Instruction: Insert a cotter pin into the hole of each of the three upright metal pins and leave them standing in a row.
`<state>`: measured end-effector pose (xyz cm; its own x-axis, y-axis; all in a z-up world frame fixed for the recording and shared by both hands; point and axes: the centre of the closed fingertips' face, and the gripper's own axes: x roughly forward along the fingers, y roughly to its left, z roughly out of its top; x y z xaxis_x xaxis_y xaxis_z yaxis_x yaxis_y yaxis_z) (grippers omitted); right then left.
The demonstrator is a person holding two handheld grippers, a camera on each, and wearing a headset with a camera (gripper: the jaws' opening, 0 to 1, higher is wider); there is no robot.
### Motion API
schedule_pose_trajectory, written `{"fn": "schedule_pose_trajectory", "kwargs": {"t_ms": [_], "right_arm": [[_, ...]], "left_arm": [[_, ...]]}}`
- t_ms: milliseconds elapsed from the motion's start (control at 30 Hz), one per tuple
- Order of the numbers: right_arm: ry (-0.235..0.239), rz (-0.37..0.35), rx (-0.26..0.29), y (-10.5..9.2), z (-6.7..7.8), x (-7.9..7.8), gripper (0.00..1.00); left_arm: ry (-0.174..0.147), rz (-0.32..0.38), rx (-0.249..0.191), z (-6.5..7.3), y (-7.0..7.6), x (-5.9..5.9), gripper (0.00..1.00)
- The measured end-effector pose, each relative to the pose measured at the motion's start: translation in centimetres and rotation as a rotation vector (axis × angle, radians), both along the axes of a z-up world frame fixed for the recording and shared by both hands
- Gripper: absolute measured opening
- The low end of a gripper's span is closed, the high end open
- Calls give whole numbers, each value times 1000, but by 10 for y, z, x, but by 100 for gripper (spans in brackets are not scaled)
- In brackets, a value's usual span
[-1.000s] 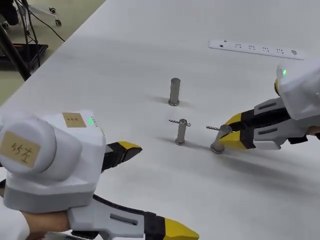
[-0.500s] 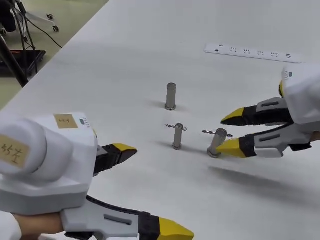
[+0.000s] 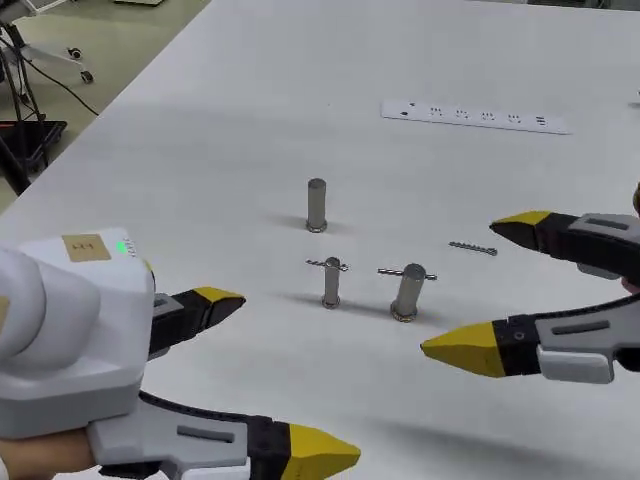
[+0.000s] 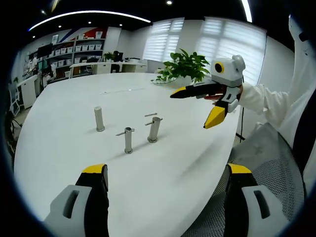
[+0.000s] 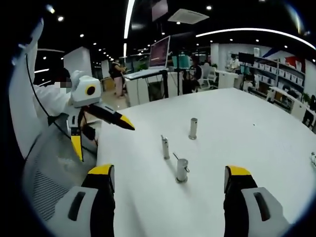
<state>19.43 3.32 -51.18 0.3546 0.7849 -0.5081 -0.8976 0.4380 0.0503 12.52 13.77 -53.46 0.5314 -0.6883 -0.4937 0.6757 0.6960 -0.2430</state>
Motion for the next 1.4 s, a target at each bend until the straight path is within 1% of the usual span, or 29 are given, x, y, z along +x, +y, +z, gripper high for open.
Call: {"fn": "schedule_pose_trajectory", "kwargs": {"t_ms": [33,100,167,233,300,333,367,467,500,600,633,667,700,767,833,867,900,933,967,1033,1067,1100,1167,1200,1233,1300,1400], "right_arm": [[15,-28,6,-3,0,-3,93],[13,-59,17,-7,2,-5,94],[19,-90,17,-11,1,-8,96],[25,-87,11,-13,1,-14,97],[34,-107,-15,-18,-3,-19,98],[52,-133,-31,-23,-7,-22,98],[54,-150,-26,-24,-8,-22,98],[57,-207,14,-27,-5,-21,98],[61,-203,18,-27,-4,-23,98],[67,-206,7,-31,-4,-25,98],[64,-209,-1,-32,-4,-24,98],[62,-213,-2,-33,-3,-24,98],[58,-222,3,-35,-1,-23,98],[56,-231,1,-37,0,-23,98],[58,-232,-10,-40,0,-24,98],[58,-233,-11,-42,0,-24,98],[59,-238,-12,-43,0,-24,98],[57,-244,-12,-44,1,-25,98],[56,-250,-13,-45,1,-24,98],[63,-255,-4,-45,2,-25,98],[65,-258,-1,-46,2,-26,98],[67,-260,-2,-46,2,-27,98],[64,-261,-4,-48,1,-27,96],[61,-259,-1,-48,0,-27,96],[69,-263,3,-49,-3,-26,96],[85,-275,11,-52,-6,-27,96],[80,-287,4,-55,-7,-28,94]], "left_arm": [[-1,4,0,0,1,1,98],[-4,7,0,1,3,3,98],[-7,12,0,2,4,6,98],[-12,17,-1,4,6,9,98],[-18,22,-2,5,8,12,98],[-20,25,-4,6,9,13,98],[-21,30,-6,7,10,14,98],[-31,42,-18,10,13,20,98],[-35,44,-27,12,13,22,97],[-82,91,-142,36,10,40,95],[-96,102,-156,41,12,46,95],[-118,111,-159,45,14,54,94],[-129,119,-153,47,16,60,94],[-148,125,-121,48,21,73,92],[-162,106,-90,47,22,85,90],[-166,107,-87,47,23,90,89],[-170,111,-83,47,23,99,88],[-173,115,-81,47,24,105,87],[-182,131,-81,48,26,115,85],[-191,136,-72,48,28,126,82],[-193,143,-66,47,30,134,81],[-194,142,-66,46,31,139,80],[-185,127,-85,46,28,146,75],[-187,131,-90,46,28,150,74],[-191,133,-88,43,27,156,73],[-187,134,-70,36,26,164,71],[-180,137,-38,26,27,172,68]]}}
